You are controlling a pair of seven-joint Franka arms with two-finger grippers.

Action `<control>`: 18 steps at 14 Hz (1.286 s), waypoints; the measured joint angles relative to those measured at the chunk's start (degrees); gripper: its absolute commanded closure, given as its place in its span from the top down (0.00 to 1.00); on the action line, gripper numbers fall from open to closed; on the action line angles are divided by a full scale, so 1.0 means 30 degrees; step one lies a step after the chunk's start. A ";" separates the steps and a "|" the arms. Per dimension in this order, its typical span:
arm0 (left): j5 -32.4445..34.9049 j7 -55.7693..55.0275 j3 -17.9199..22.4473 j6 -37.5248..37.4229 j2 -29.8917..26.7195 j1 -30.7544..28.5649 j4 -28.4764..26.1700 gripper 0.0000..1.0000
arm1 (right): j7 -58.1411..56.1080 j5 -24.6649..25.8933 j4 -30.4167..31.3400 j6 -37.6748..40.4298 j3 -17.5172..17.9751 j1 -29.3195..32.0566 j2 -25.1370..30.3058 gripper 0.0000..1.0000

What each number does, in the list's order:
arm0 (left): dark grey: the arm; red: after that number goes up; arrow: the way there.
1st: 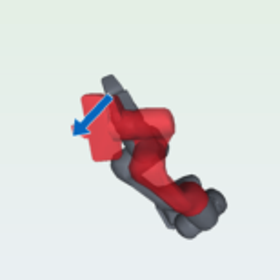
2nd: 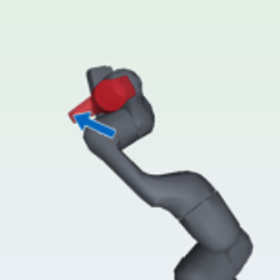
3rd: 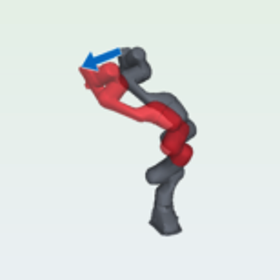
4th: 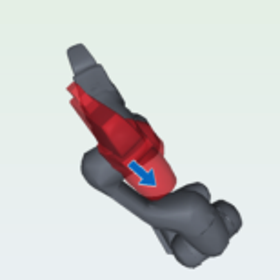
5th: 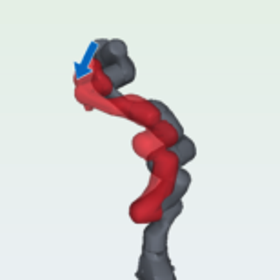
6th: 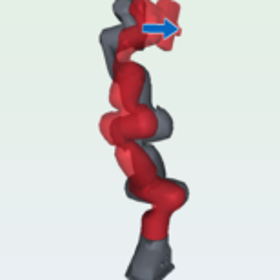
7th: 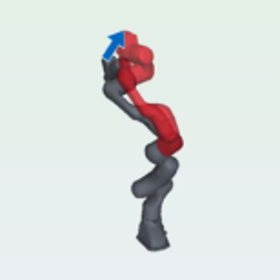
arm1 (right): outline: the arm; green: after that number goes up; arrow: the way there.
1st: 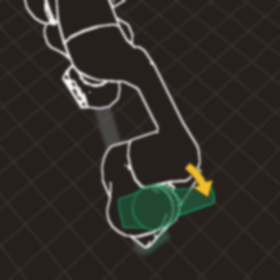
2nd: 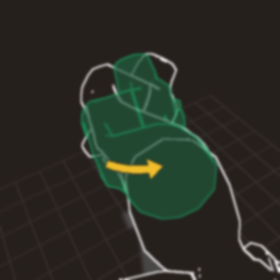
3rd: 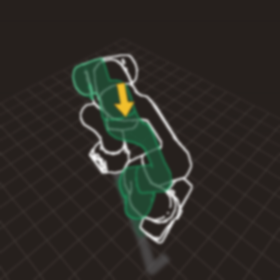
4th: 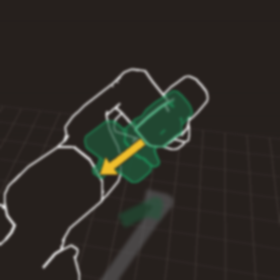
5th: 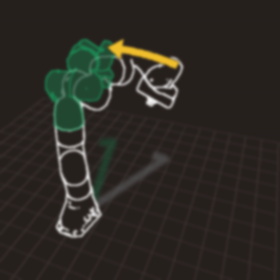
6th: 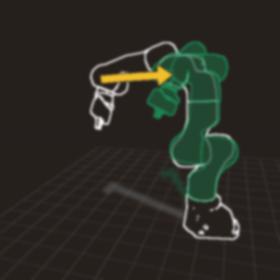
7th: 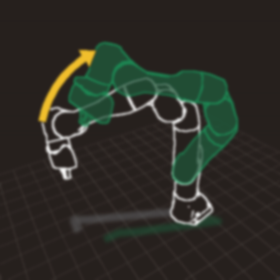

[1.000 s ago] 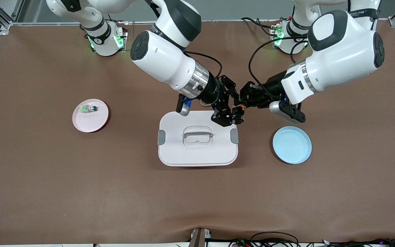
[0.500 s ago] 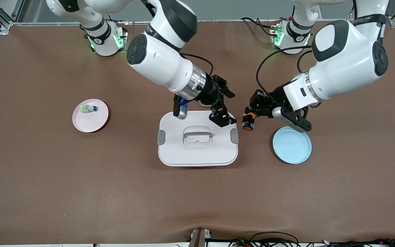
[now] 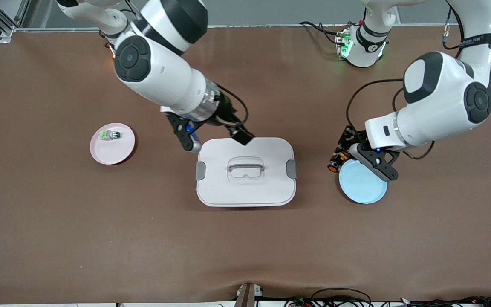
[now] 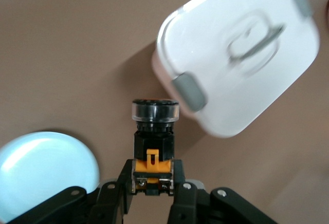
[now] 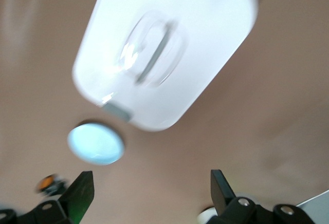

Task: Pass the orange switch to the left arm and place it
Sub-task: 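Open the right gripper and carry the switch toward the blue plate with the left gripper, then lower the switch onto the blue plate with the left gripper while the right gripper retracts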

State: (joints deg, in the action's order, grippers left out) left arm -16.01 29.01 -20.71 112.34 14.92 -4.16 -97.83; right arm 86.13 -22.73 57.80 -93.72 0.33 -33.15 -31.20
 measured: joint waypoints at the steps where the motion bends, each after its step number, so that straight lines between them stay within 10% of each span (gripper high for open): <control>1: 0.0655 0.1291 0.0008 -0.0005 0.0298 -0.0288 -0.0009 0.00 | -0.1267 0.0656 0.0002 0.1220 -0.0008 0.0349 0.0178 1.00; 9: 0.5249 0.9821 0.0034 0.1613 0.2590 -0.1281 -0.0008 0.00 | -1.3864 0.4202 0.0002 0.7878 -0.0155 0.5380 0.0852 1.00; 18: 0.7098 1.5138 0.0037 0.5701 0.5134 -0.2680 -0.0820 0.00 | -2.7163 0.7218 0.0028 0.8544 -0.0163 1.0974 0.1333 1.00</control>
State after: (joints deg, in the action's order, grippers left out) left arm 5.28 74.42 -20.60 129.44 30.32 -12.20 -100.29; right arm 4.64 -1.08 57.88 -68.09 -0.16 -0.23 -27.20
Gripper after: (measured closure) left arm 0.665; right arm 0.000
